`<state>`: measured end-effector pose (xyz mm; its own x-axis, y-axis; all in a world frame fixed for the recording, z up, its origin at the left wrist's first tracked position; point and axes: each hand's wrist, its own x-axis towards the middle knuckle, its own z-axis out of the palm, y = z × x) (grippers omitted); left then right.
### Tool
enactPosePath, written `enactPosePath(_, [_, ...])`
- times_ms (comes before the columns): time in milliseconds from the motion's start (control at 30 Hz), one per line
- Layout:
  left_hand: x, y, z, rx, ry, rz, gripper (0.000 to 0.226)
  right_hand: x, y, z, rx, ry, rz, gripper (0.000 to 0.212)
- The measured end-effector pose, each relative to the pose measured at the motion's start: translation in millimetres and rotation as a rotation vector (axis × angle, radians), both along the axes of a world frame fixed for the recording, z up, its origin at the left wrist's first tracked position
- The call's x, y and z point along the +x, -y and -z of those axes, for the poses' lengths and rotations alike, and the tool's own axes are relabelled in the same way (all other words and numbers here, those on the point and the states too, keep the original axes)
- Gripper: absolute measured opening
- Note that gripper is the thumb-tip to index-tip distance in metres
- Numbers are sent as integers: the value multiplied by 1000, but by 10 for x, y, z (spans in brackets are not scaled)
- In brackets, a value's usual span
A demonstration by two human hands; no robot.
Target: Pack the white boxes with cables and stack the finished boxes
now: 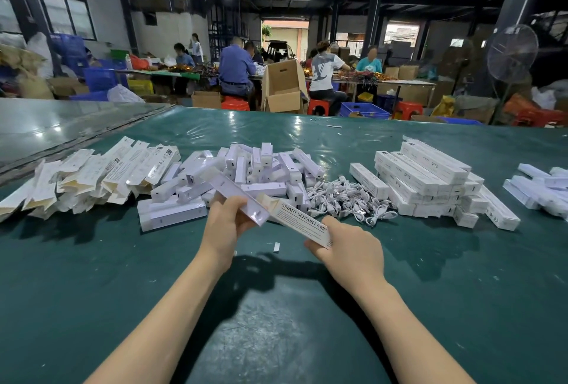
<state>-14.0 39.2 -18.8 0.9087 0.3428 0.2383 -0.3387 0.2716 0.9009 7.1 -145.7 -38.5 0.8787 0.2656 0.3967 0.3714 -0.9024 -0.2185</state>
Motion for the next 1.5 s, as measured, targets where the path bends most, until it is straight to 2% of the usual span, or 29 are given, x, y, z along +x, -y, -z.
enactPosePath(200, [-47, 77, -68, 97, -10, 2, 16, -9, 14, -6, -20, 2, -40, 29])
enactPosePath(433, [-47, 73, -89, -16, -53, 22, 13, -24, -10, -3, -30, -5, -51, 27])
enactPosePath(700, [-17, 145, -41, 45, -1, -133, 11, -33, -52, 25, 66, 68, 63, 25])
enactPosePath(867, [-22, 127, -32, 49, -14, -171, 9, -34, -47, 25, 117, 61, 3, 25])
enactPosePath(933, [-25, 110, -27, 98, -28, -174, 10, -35, -49, 23, 157, 59, -31, 25])
enactPosePath(1067, [-24, 56, 20, 317, -108, -236, 18, -26, -33, 33, 145, 36, -68, 34])
enactPosePath(1133, [-36, 29, 20, 345, -132, -218, 23, -24, -25, 40, 165, 37, -57, 35])
enactPosePath(1233, [-57, 4, -5, 339, -149, -104, 10, -31, -11, 48, 244, 29, -54, 35])
enactPosePath(1333, [-82, -35, -27, 383, -149, 0, 9, -27, 10, 45, 285, 2, -70, 34])
enactPosePath(1500, [-99, -62, -17, 375, -151, 36, 12, -21, 28, 35, 314, -17, -98, 29])
